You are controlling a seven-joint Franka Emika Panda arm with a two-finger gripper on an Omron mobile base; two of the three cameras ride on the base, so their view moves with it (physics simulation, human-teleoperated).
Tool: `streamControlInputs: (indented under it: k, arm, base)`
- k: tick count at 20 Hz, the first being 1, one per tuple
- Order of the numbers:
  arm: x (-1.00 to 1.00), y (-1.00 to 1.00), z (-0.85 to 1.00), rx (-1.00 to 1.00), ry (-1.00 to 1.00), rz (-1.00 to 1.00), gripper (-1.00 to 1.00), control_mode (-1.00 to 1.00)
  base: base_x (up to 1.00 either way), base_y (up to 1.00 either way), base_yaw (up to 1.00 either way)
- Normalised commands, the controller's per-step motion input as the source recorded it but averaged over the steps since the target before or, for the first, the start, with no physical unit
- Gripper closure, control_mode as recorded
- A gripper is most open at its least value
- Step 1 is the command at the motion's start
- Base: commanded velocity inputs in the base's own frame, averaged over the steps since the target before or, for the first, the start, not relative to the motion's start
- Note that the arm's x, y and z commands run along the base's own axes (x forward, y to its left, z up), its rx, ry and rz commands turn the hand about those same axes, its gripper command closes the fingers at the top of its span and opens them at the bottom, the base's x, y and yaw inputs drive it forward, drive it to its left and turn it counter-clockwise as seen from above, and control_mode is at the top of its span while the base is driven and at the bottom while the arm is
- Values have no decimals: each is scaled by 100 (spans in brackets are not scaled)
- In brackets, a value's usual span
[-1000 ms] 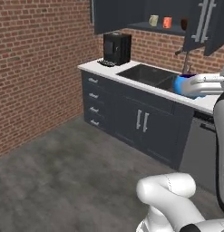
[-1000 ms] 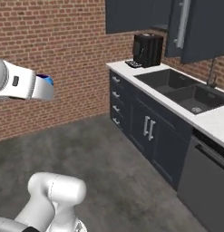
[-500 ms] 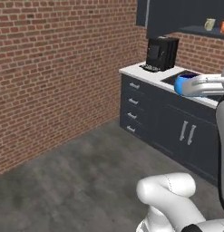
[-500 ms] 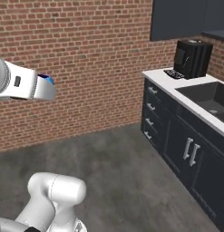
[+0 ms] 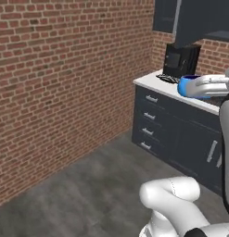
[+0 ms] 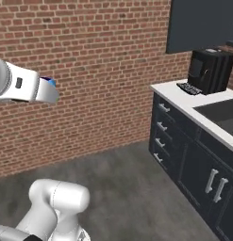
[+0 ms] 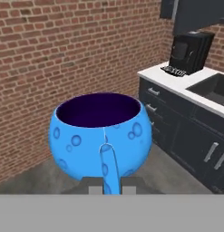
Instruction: Gather all objects into one cabinet and sort the glasses and bowls to opposite sides.
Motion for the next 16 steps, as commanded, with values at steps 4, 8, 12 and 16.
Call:
streamControlInputs:
  k: [4,8,12,16]
  arm:
    - [0,0,0,0,0,0,100,100]
    - [0,0,0,0,0,0,100,100]
    - [0,0,0,0,0,0,100,100]
    - [0,0,0,0,0,0,100,100]
  base:
    - [62,0,-49]
    - [53,0,-60]
    - [50,0,-63]
    - [53,0,-63]
